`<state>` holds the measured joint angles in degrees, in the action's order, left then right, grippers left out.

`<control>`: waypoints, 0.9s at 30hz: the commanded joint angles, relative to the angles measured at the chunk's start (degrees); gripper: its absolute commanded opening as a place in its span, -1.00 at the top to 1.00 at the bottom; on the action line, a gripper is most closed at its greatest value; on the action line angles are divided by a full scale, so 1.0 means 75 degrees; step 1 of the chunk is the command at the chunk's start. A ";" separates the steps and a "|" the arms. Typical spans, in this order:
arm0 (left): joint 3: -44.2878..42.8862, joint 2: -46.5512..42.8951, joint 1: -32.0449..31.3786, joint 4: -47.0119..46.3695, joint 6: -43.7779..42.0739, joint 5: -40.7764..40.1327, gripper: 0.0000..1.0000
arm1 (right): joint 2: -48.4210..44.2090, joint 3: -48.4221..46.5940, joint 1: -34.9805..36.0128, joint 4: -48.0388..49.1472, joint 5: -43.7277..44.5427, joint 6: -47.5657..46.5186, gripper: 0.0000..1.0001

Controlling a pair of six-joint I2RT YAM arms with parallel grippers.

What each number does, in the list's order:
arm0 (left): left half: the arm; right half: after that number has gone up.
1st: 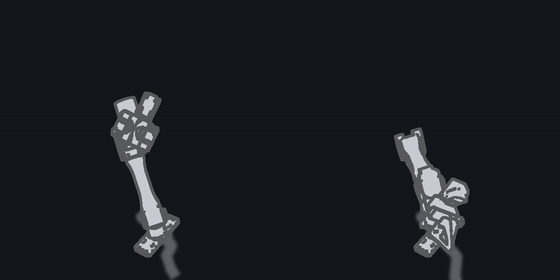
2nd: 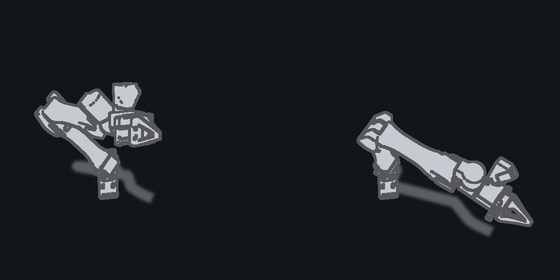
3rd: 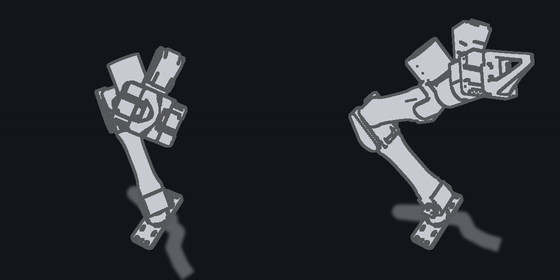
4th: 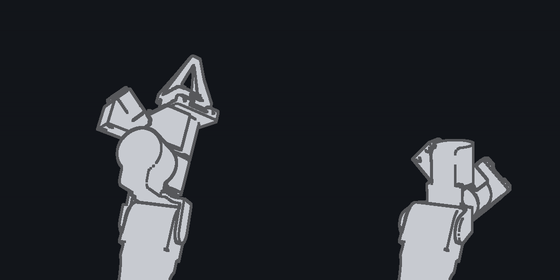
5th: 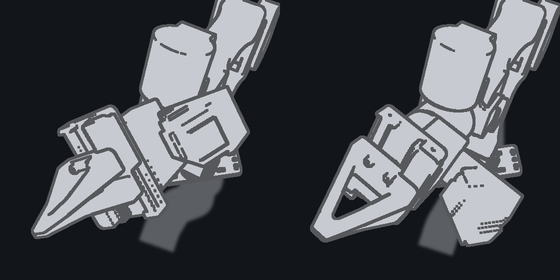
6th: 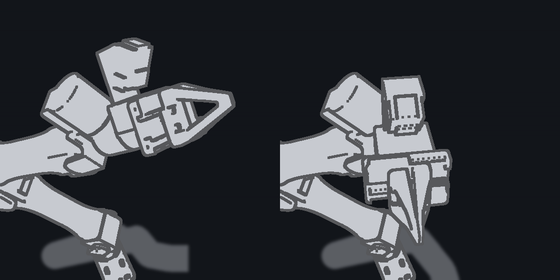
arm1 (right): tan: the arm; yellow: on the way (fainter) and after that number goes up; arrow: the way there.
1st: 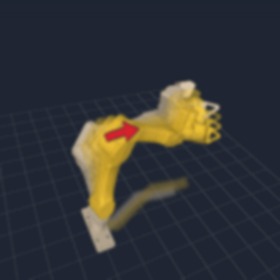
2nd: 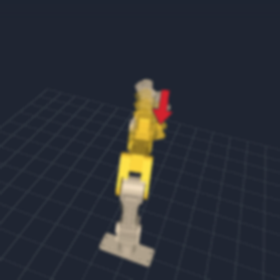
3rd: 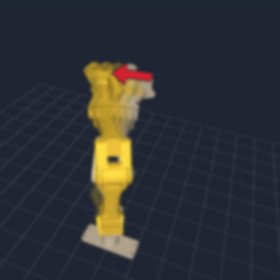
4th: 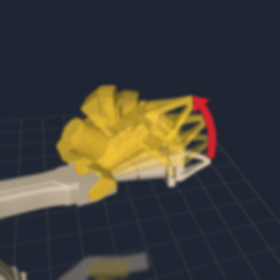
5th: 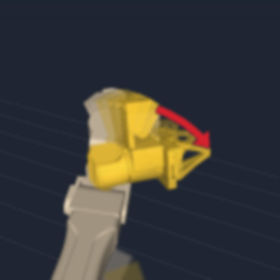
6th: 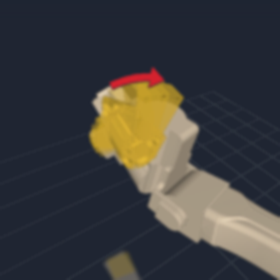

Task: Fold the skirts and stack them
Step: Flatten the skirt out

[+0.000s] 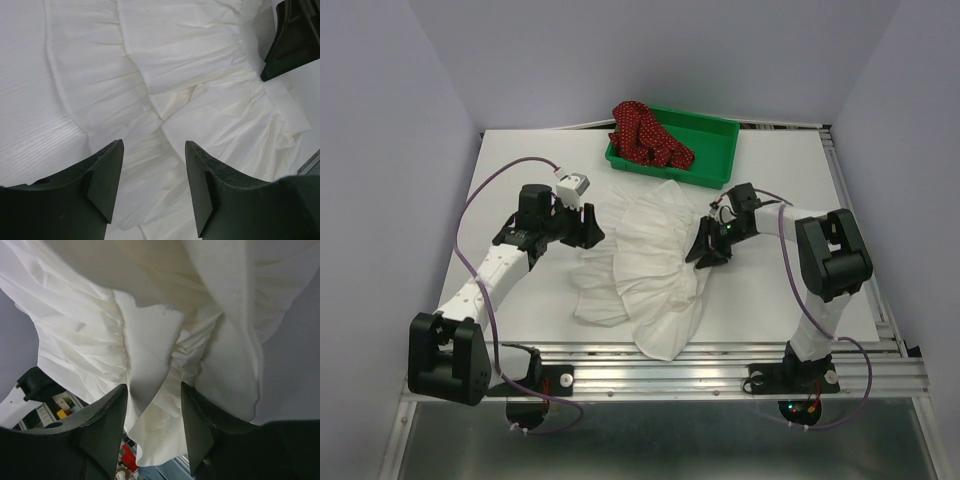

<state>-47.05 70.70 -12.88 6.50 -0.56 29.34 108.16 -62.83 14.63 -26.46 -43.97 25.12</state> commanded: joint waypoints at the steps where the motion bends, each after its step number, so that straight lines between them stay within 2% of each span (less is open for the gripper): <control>1: -0.0008 -0.0145 0.0030 -0.0269 0.0027 0.0131 -0.27 | 0.0004 0.0045 -0.0006 0.0597 -0.0243 0.0329 0.06; 9: 0.0097 -0.0285 0.0030 -0.0269 0.0027 0.0107 -0.27 | -0.0183 -0.0259 -0.0006 0.1020 -0.0630 0.0564 0.28; 12: 0.0109 -0.0286 0.0030 -0.0293 0.0027 0.0119 -0.27 | -0.0253 -0.0260 -0.0006 0.1020 -0.0654 0.0552 0.60; 14: 0.0109 -0.0262 0.0030 -0.0316 0.0027 0.0084 -0.27 | -0.0323 -0.0295 -0.0006 0.1067 -0.0770 0.0494 0.99; 19: 0.0015 -0.0250 0.0030 -0.0188 0.0027 0.0002 -0.27 | -0.1142 -0.0599 -0.0006 0.0880 -0.1064 -0.0124 0.99; 24: -0.0149 -0.0297 0.0030 0.0035 -0.0101 -0.0127 -0.27 | -0.2290 -0.0425 -0.0544 -0.0594 -0.0795 -0.1110 0.99; 27: -0.0149 -0.0297 0.0042 0.0071 -0.0183 -0.0174 -0.27 | -0.2258 0.0159 -0.1070 -0.1369 -0.0151 -0.1498 0.99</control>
<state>-46.72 70.63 -12.88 6.96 -0.80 28.32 91.81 -64.51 11.16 -27.42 -49.17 19.94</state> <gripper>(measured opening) 0.633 0.022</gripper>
